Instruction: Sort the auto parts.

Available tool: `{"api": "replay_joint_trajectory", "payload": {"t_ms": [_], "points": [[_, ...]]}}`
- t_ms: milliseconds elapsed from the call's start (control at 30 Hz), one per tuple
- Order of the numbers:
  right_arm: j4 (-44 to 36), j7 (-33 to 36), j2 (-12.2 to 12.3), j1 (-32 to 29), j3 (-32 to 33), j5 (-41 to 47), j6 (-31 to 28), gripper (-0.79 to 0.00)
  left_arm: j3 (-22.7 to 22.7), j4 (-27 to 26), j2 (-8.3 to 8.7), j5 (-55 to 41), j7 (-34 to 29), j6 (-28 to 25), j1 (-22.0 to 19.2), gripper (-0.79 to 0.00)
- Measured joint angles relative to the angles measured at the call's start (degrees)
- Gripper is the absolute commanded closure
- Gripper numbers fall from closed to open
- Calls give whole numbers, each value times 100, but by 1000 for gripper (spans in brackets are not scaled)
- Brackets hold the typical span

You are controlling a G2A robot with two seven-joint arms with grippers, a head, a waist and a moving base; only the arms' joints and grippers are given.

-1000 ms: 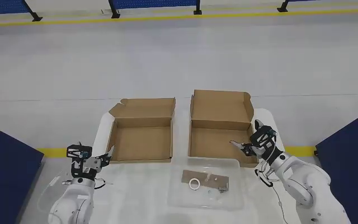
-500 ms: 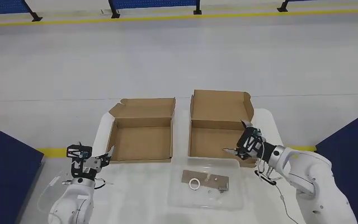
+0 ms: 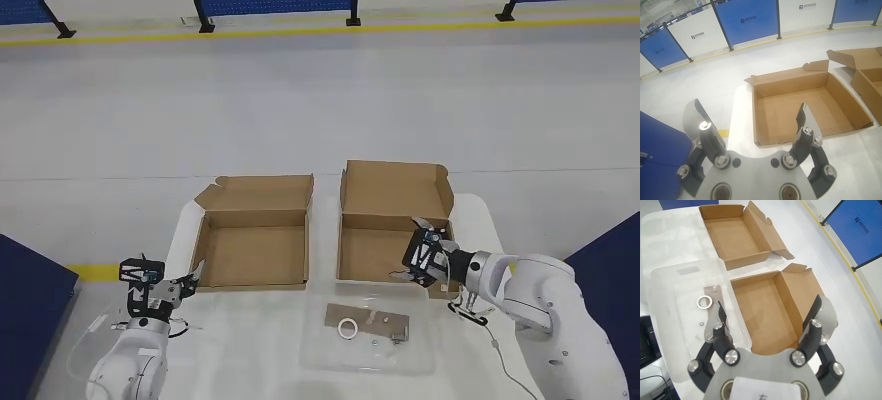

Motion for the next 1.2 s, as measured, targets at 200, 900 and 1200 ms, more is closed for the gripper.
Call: {"api": "replay_joint_trajectory", "payload": {"t_ms": [200, 900, 1200], "points": [[-305, 424, 66, 152, -227, -127, -475, -785, 0, 0, 0, 0, 0, 0, 0, -785], [-256, 1454, 464, 595, -1447, -125, -224, -785, 0, 0, 0, 0, 0, 0, 0, -785], [-53, 1882, 781, 997, -2319, -3, 172, -785, 0, 0, 0, 0, 0, 0, 0, -785]]}}
